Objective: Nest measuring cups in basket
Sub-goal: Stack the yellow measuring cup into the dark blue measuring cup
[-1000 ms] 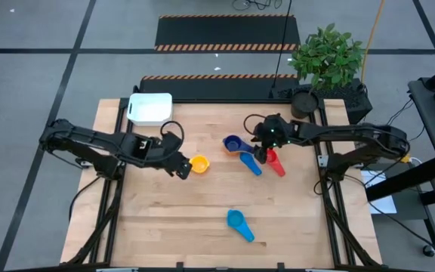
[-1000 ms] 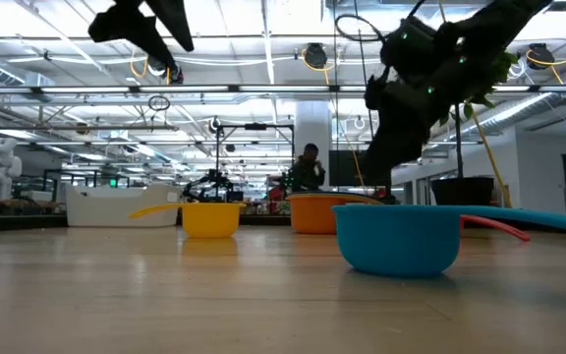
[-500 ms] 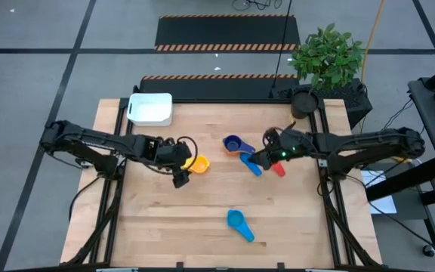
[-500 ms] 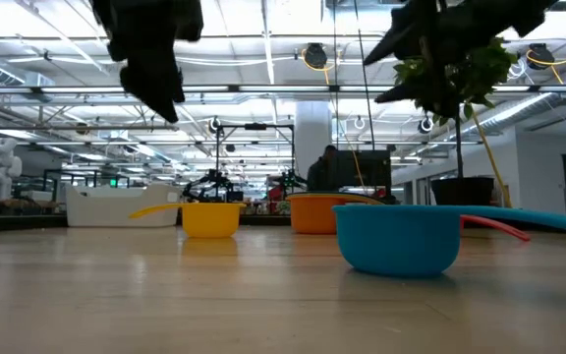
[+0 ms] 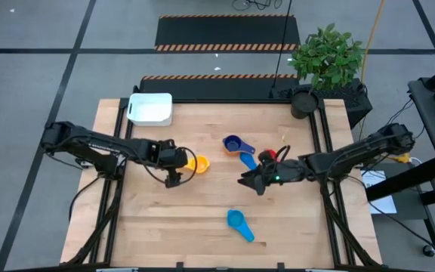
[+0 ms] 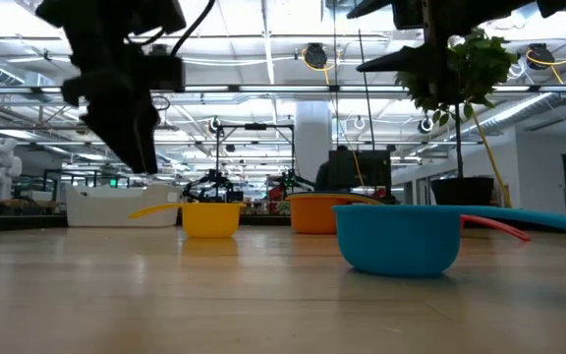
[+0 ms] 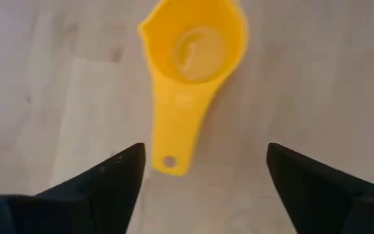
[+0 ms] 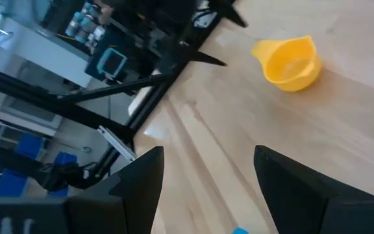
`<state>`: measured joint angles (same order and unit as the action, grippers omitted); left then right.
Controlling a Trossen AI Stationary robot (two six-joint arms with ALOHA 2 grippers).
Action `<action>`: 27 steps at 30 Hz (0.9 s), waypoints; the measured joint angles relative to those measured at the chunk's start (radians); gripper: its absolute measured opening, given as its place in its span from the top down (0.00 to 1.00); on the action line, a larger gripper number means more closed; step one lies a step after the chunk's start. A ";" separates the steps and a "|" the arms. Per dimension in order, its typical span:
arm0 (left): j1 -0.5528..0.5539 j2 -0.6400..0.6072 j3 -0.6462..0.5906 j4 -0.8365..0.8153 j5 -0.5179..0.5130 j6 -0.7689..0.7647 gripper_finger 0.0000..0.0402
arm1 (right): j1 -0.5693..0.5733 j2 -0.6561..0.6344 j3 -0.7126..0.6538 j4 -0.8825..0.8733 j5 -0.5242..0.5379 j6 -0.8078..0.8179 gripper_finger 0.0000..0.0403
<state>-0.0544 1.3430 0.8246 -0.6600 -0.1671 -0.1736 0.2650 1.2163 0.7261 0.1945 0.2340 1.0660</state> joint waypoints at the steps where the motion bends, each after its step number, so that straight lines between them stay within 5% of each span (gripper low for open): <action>1: 0.000 0.000 -0.018 0.020 -0.018 0.009 0.15 | 0.004 0.010 0.000 0.023 0.000 0.000 0.43; 8: 0.019 0.000 -0.121 0.142 -0.097 0.036 0.02 | 0.028 0.027 0.000 0.052 -0.006 -0.010 0.43; 27: 0.131 0.000 -0.292 0.404 0.117 0.123 0.26 | 0.022 0.021 0.000 -0.014 -0.136 -0.090 0.43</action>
<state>0.0767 1.3430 0.5327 -0.2558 -0.0504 -0.0509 0.2871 1.2371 0.7261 0.1808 0.0980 0.9763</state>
